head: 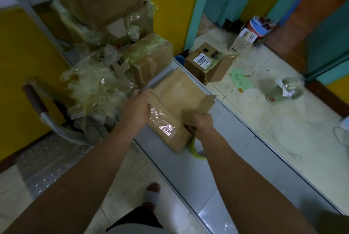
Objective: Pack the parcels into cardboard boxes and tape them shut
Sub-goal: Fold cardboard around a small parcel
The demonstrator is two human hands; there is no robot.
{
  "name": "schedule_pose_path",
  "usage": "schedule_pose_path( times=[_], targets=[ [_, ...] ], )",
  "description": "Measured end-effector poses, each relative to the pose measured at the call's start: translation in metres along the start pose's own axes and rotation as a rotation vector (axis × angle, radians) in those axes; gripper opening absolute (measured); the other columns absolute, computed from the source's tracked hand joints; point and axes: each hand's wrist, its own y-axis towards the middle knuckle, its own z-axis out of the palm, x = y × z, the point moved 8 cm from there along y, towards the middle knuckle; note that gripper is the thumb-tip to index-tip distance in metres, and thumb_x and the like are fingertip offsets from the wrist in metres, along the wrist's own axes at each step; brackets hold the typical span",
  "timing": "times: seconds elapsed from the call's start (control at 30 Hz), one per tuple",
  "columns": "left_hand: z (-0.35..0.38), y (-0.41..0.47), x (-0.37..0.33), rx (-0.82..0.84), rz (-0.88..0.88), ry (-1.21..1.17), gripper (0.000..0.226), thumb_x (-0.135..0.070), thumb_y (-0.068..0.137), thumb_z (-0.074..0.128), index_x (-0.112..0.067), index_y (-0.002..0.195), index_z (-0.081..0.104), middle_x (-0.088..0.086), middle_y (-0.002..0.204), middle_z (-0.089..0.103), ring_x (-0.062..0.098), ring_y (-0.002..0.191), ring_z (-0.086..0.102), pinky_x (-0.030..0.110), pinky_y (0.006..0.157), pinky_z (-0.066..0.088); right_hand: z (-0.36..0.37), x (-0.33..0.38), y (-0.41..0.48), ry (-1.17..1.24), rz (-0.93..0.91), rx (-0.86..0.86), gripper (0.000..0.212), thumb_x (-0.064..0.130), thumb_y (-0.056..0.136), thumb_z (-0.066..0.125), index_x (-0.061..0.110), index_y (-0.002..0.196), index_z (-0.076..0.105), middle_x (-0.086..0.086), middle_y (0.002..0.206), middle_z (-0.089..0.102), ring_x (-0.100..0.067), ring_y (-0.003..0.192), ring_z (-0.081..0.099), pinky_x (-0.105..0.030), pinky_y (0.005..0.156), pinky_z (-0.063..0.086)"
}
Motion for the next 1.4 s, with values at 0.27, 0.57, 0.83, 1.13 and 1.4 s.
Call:
schedule_pose_path(
  times=[0.27,0.57,0.83,1.13,1.4],
  targets=[
    [-0.059,-0.010,-0.025,0.019,0.061,-0.531,0.086,-0.003,0.094,0.071,-0.020,0.165,0.026,-0.014,0.114,0.056,0.013,0.113,0.058,0.031,0.098,0.048,-0.028,0.029,-0.038,0.385,-0.022,0.182,0.023,0.001,0.098,0.063,0.006,0.120,0.062,-0.015,0.125,0.067,-0.035,0.109,0.066,-0.038,0.067,0.063],
    [-0.102,-0.082,-0.135,0.246,0.274,-1.017,0.045,-0.007,0.094,0.074,-0.026,0.133,0.062,-0.010,0.124,0.076,0.007,0.116,0.071,0.021,0.092,0.057,-0.144,0.103,-0.152,0.277,-0.569,0.072,0.014,0.009,0.090,0.065,0.017,0.098,0.073,-0.001,0.094,0.078,-0.022,0.091,0.072,-0.048,0.083,0.058],
    [-0.021,-0.145,-0.247,0.404,0.285,-1.031,0.034,0.003,0.103,0.057,-0.026,0.118,0.066,-0.005,0.104,0.081,0.017,0.102,0.076,0.030,0.084,0.060,-0.296,0.045,-0.206,0.101,-0.706,-0.188,0.023,-0.005,0.093,0.055,0.009,0.093,0.072,0.004,0.079,0.075,-0.010,0.074,0.072,-0.024,0.061,0.057],
    [0.083,-0.201,-0.298,0.486,0.421,-0.884,0.047,0.011,0.092,0.063,-0.024,0.122,0.067,0.000,0.117,0.077,0.017,0.117,0.070,0.039,0.100,0.056,-0.399,-0.037,-0.174,-0.019,-0.640,-0.366,0.028,-0.010,0.092,0.057,0.014,0.082,0.068,0.013,0.071,0.070,0.002,0.067,0.064,-0.024,0.067,0.053],
    [0.168,-0.229,-0.272,0.904,0.279,-0.564,0.113,-0.063,0.057,0.096,-0.040,0.148,0.033,-0.017,0.140,0.056,0.008,0.130,0.055,0.040,0.111,0.049,-0.416,-0.124,-0.119,-0.092,-0.413,-0.251,0.011,0.004,0.093,0.069,0.012,0.099,0.074,-0.003,0.095,0.077,-0.015,0.094,0.074,-0.030,0.081,0.061]
  ],
)
